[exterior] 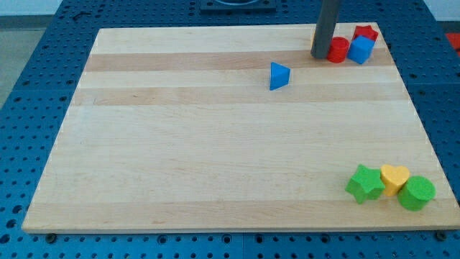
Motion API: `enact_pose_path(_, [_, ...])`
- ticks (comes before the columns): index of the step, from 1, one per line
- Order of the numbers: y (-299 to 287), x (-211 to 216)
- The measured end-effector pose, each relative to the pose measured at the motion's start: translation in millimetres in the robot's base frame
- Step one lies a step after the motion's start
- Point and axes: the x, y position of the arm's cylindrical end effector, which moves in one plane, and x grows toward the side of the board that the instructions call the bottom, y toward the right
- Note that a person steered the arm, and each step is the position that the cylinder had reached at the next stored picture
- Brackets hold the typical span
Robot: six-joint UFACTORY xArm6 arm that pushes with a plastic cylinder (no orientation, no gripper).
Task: Slide the yellow hexagon closer to the group of blocks
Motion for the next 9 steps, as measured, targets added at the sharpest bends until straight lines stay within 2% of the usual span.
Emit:
enact_pose_path(2, [15.8,0.0])
enact_pose_path(3, [-52.4,9.5])
enact_pose_path(4, [-55.2,11.9])
enact_pose_path(6, [-50.3,-52.7])
enact_pose_path(7, [-50.2,-52.7])
enact_pose_path(8, [-2.3,-49.5])
enact_pose_path(9, [2.8,-47.2])
